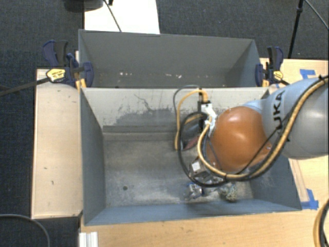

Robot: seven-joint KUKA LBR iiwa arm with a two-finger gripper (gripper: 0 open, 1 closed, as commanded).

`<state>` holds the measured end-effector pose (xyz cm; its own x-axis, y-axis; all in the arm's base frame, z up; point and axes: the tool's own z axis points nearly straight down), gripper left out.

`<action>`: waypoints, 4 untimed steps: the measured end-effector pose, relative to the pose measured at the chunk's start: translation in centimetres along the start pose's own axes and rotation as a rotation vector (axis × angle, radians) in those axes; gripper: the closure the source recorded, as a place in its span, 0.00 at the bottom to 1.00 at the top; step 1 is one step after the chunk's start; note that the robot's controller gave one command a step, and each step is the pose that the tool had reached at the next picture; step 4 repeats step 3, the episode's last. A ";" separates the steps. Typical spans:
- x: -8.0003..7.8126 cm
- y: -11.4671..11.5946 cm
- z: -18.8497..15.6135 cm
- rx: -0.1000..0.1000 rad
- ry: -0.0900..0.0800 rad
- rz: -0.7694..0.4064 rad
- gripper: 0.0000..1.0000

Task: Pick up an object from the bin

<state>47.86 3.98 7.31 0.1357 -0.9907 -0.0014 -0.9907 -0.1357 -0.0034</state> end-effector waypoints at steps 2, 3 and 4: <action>-0.1 -0.3 -11.1 0.005 0.001 0.010 1.00; -0.1 -0.4 -11.2 -0.001 -0.001 0.018 1.00; -0.1 -0.4 -11.2 -0.001 -0.001 0.018 1.00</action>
Offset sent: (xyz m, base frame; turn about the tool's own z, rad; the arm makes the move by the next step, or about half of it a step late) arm 0.0002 0.0001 0.0303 0.0000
